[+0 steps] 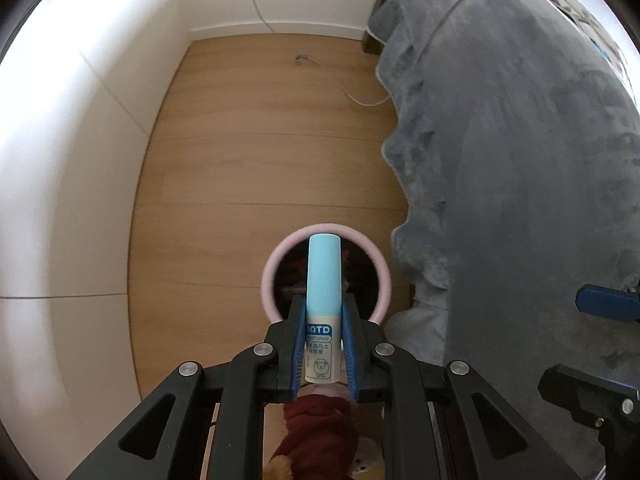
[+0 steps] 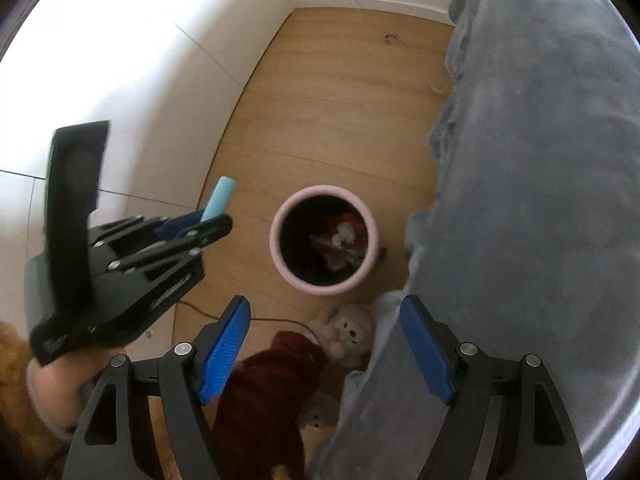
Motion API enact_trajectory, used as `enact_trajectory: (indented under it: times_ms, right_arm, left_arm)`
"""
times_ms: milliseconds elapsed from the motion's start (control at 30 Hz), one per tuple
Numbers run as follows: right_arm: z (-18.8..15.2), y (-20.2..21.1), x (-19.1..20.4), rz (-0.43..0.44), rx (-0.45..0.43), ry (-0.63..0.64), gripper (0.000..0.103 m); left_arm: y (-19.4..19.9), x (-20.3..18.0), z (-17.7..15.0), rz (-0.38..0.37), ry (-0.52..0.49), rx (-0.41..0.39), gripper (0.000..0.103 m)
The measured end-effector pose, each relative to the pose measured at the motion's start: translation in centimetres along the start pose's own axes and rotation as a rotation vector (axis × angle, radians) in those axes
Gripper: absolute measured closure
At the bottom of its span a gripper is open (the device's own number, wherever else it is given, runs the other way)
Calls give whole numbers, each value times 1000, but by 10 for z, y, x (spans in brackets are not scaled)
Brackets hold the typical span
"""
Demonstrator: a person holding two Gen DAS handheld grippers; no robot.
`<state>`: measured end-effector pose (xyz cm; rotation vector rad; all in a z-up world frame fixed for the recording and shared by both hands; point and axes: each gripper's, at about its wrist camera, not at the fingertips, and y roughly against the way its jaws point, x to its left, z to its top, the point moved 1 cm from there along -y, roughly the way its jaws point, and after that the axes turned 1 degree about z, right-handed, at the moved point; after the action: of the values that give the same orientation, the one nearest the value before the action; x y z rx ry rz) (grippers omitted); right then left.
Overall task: Collect trash
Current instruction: 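Open both tools over the bin to drop the tissue and lip balm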
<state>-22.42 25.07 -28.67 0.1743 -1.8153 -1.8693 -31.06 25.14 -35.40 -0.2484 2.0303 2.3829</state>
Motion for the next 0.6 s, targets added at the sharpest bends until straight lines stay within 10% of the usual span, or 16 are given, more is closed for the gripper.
enact_trajectory:
  times_ms: [433, 467, 600]
  right_arm:
    - [-4, 4, -9, 14, -20, -34, 27]
    - [-5, 6, -8, 15, -20, -33, 27]
    - [-4, 9, -6, 15, -21, -34, 27]
  left_arm:
    - [-12, -10, 1, -13, -32, 39, 80]
    - [-14, -8, 2, -16, -21, 47, 75]
    - [-12, -4, 4, -5, -10, 15, 1]
